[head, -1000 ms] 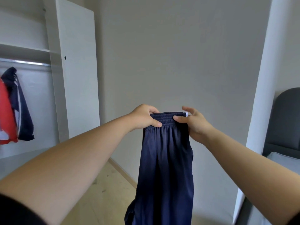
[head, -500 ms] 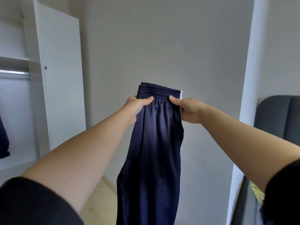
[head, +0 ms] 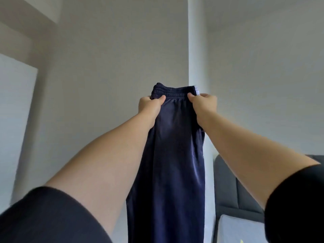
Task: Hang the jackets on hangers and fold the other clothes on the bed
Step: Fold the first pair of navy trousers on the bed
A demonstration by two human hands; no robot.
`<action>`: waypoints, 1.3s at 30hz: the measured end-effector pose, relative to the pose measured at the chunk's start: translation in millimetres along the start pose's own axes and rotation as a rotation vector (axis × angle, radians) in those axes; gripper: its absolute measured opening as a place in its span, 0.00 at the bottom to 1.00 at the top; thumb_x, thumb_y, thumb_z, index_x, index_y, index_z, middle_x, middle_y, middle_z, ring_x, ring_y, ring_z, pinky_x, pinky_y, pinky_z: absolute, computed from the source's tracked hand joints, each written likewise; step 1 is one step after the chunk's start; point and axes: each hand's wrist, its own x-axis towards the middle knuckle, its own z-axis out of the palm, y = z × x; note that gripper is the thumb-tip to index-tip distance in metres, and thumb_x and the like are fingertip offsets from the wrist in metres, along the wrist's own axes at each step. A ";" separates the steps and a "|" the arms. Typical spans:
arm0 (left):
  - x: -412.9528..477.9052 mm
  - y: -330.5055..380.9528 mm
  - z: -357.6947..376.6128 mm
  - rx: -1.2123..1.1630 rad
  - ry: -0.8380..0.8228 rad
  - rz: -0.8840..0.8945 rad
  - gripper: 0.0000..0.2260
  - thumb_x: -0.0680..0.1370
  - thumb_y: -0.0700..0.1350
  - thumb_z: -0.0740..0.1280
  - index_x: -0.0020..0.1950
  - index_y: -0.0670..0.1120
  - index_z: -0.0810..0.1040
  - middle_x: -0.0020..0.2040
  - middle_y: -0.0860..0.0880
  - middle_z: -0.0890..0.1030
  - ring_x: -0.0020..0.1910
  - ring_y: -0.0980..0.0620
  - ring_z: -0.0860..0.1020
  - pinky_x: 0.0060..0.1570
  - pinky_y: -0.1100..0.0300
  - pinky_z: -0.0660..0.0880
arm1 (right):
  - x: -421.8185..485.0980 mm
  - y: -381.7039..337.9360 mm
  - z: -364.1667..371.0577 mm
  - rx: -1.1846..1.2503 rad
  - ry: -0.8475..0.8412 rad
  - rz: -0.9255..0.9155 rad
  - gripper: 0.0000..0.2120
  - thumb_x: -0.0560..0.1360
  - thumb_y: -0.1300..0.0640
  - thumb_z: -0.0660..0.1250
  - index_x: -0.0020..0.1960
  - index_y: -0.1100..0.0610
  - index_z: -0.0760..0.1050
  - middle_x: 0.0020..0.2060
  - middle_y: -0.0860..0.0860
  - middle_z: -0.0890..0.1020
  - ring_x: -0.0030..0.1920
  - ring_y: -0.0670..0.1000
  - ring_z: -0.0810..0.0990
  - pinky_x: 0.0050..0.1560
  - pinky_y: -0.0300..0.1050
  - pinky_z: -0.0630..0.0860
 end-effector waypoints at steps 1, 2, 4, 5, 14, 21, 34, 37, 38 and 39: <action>-0.7 14.9 12.3 -0.009 -0.013 0.032 0.10 0.75 0.49 0.71 0.38 0.46 0.76 0.41 0.48 0.80 0.42 0.48 0.78 0.47 0.56 0.76 | 8.5 -15.1 -11.5 -0.005 0.039 -0.037 0.15 0.71 0.57 0.71 0.48 0.71 0.76 0.39 0.64 0.80 0.38 0.50 0.70 0.40 0.45 0.72; -1.9 29.3 23.8 -0.014 -0.022 0.059 0.11 0.74 0.51 0.71 0.37 0.46 0.76 0.40 0.49 0.79 0.41 0.48 0.78 0.45 0.57 0.76 | 14.8 -30.4 -23.4 -0.015 0.064 -0.071 0.19 0.71 0.57 0.71 0.53 0.73 0.75 0.40 0.64 0.81 0.38 0.50 0.70 0.41 0.46 0.74; -6.9 53.5 43.4 -0.025 -0.040 0.089 0.14 0.72 0.55 0.72 0.37 0.46 0.76 0.38 0.50 0.78 0.38 0.49 0.76 0.40 0.58 0.73 | 25.2 -56.6 -46.4 -0.053 0.080 -0.124 0.16 0.71 0.57 0.71 0.48 0.71 0.77 0.36 0.57 0.76 0.37 0.50 0.71 0.38 0.43 0.70; -8.9 62.7 52.0 -0.039 -0.056 0.092 0.16 0.72 0.57 0.72 0.37 0.46 0.76 0.38 0.49 0.78 0.37 0.49 0.76 0.39 0.59 0.72 | 28.5 -68.5 -58.0 -0.079 0.075 -0.125 0.13 0.71 0.56 0.71 0.42 0.66 0.75 0.35 0.54 0.75 0.37 0.50 0.72 0.37 0.41 0.69; -15.5 59.8 101.8 0.125 -0.414 -0.108 0.10 0.73 0.49 0.71 0.52 0.46 0.78 0.48 0.50 0.81 0.48 0.50 0.79 0.50 0.58 0.75 | 52.8 -89.7 -158.1 -0.598 -0.212 0.095 0.09 0.72 0.56 0.72 0.44 0.54 0.71 0.35 0.49 0.71 0.31 0.47 0.66 0.31 0.39 0.63; -13.0 1.0 157.4 0.523 -0.546 -0.452 0.09 0.76 0.41 0.70 0.40 0.45 0.70 0.36 0.50 0.71 0.16 0.57 0.67 0.17 0.72 0.64 | 89.7 -3.9 -199.8 -0.637 -0.353 0.516 0.08 0.75 0.60 0.70 0.44 0.60 0.71 0.31 0.52 0.75 0.20 0.45 0.76 0.21 0.35 0.74; 43.7 73.5 273.9 -0.021 -0.152 0.722 0.04 0.79 0.43 0.64 0.54 0.47 0.75 0.63 0.45 0.77 0.66 0.47 0.72 0.61 0.62 0.68 | 180.0 -72.2 -197.3 -0.410 0.354 -0.726 0.08 0.73 0.67 0.62 0.48 0.55 0.69 0.34 0.44 0.71 0.33 0.41 0.69 0.30 0.24 0.64; 31.7 39.3 267.6 0.051 -0.219 0.666 0.09 0.79 0.44 0.64 0.58 0.45 0.76 0.54 0.54 0.77 0.54 0.54 0.75 0.45 0.74 0.63 | 165.3 -36.7 -213.3 -0.540 0.265 -0.628 0.08 0.74 0.66 0.63 0.48 0.54 0.69 0.34 0.44 0.72 0.36 0.46 0.71 0.32 0.30 0.66; 22.1 22.3 263.7 0.093 -0.247 0.618 0.10 0.79 0.44 0.64 0.59 0.45 0.76 0.51 0.56 0.75 0.51 0.56 0.73 0.44 0.74 0.62 | 155.4 -17.2 -219.8 -0.581 0.235 -0.566 0.08 0.74 0.66 0.63 0.48 0.55 0.69 0.35 0.45 0.73 0.37 0.48 0.72 0.35 0.35 0.67; 10.0 3.0 259.8 0.128 -0.281 0.557 0.10 0.79 0.44 0.64 0.59 0.45 0.76 0.50 0.56 0.75 0.50 0.56 0.72 0.45 0.72 0.63 | 142.2 4.3 -226.8 -0.612 0.208 -0.501 0.07 0.74 0.66 0.63 0.48 0.55 0.70 0.35 0.45 0.73 0.39 0.50 0.72 0.36 0.39 0.67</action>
